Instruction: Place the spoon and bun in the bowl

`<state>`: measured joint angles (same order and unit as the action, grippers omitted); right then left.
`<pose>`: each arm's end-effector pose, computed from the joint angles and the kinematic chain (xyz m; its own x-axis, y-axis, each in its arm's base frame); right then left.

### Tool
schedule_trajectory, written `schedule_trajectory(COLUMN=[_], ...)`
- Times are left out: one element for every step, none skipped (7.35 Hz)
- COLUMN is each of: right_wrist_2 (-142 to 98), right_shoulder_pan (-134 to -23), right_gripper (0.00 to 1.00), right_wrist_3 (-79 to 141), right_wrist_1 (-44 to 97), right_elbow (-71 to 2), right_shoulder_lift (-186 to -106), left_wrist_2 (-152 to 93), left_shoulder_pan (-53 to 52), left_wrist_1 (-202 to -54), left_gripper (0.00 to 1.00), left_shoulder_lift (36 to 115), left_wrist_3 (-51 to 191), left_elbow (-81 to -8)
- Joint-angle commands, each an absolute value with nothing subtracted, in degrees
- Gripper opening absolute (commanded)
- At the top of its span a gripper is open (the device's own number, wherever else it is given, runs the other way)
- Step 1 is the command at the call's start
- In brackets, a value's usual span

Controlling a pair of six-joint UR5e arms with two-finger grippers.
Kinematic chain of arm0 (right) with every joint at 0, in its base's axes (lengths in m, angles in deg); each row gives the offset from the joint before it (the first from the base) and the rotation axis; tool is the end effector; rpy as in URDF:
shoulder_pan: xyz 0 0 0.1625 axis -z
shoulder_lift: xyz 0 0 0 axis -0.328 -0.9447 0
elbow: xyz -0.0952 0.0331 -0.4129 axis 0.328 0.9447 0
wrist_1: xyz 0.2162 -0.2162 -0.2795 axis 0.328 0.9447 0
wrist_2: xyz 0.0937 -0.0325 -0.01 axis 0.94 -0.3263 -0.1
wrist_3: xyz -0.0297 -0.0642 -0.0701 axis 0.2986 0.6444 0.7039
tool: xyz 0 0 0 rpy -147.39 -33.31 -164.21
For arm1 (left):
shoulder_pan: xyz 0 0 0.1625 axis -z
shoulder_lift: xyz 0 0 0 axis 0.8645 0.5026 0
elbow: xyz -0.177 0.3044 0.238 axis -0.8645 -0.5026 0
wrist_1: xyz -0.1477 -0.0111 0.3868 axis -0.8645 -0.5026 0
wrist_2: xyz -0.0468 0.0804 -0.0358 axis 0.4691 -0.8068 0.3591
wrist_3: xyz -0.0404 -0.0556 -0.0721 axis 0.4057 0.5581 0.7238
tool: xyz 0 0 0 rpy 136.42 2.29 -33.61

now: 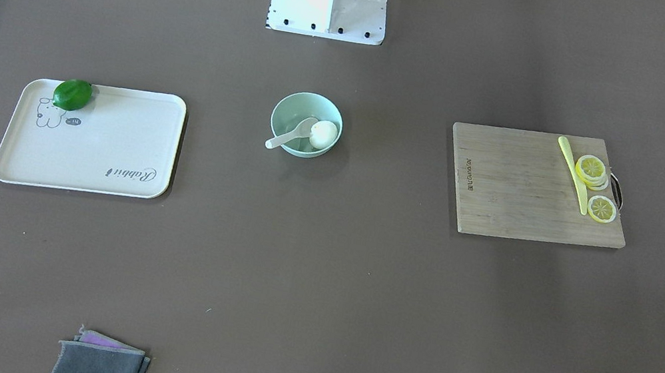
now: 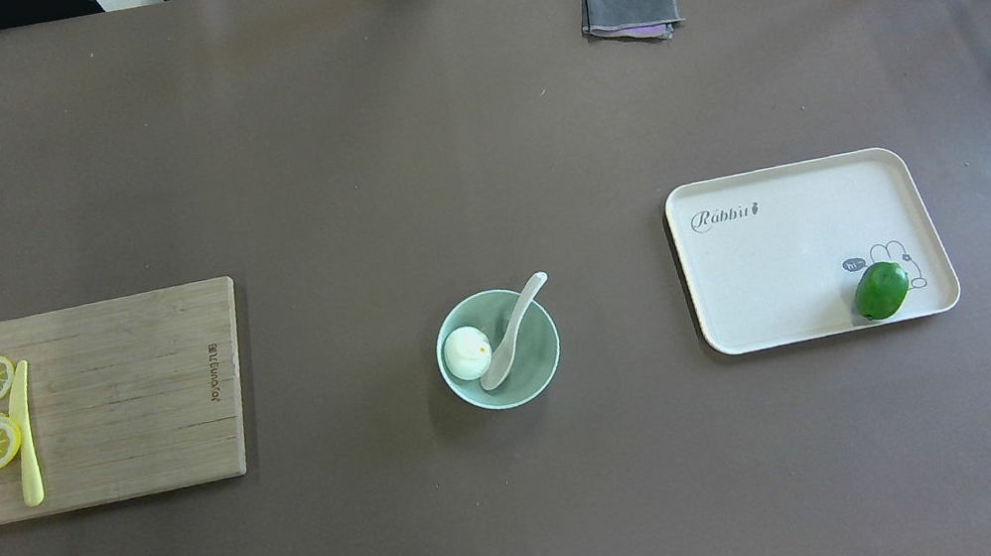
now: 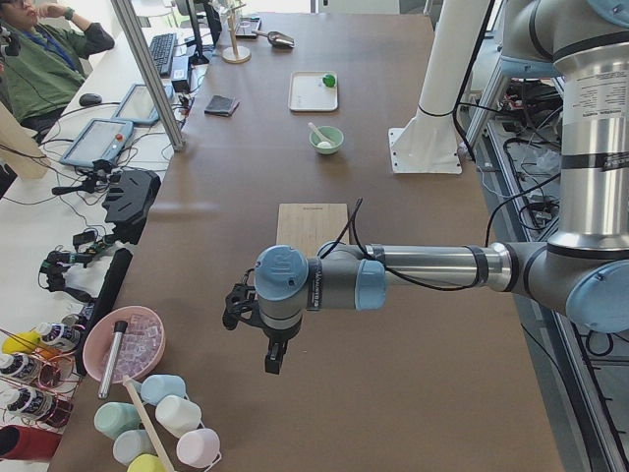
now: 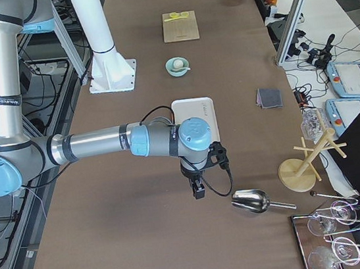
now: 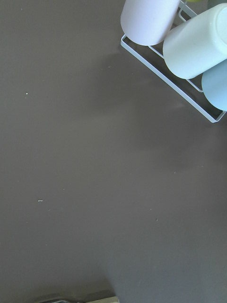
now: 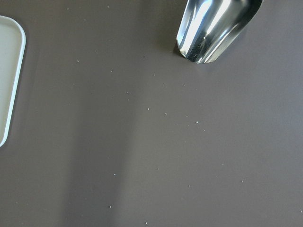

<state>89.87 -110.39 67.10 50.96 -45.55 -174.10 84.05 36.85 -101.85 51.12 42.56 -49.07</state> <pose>0.0722 -0.4236 0.6220 0.6727 -0.2597 0.6928 0.2174 0.9644 0.1503 -0.1158 -0.4468 0.6500 0.7131 0.1508 -0.6846 -0.0422 0.9841 0.1727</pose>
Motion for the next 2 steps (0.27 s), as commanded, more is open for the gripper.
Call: schedule_trajectory(right_wrist_2=[89.9,89.9], right_shoulder_pan=[-110.1,-110.0], right_gripper=[1.00,1.00], right_wrist_3=[67.0,67.1], right_wrist_1=[51.0,51.0], right_elbow=[-45.4,-45.1], right_shoulder_lift=[-174.1,-174.1], left_wrist_2=[84.1,84.1], left_shoulder_pan=[36.9,36.9], left_wrist_1=[-101.9,-101.9], left_gripper=[0.98,0.98], left_shoulder_lift=[51.1,51.1], left_wrist_3=[42.6,42.5], left_elbow=[-49.1,-49.1])
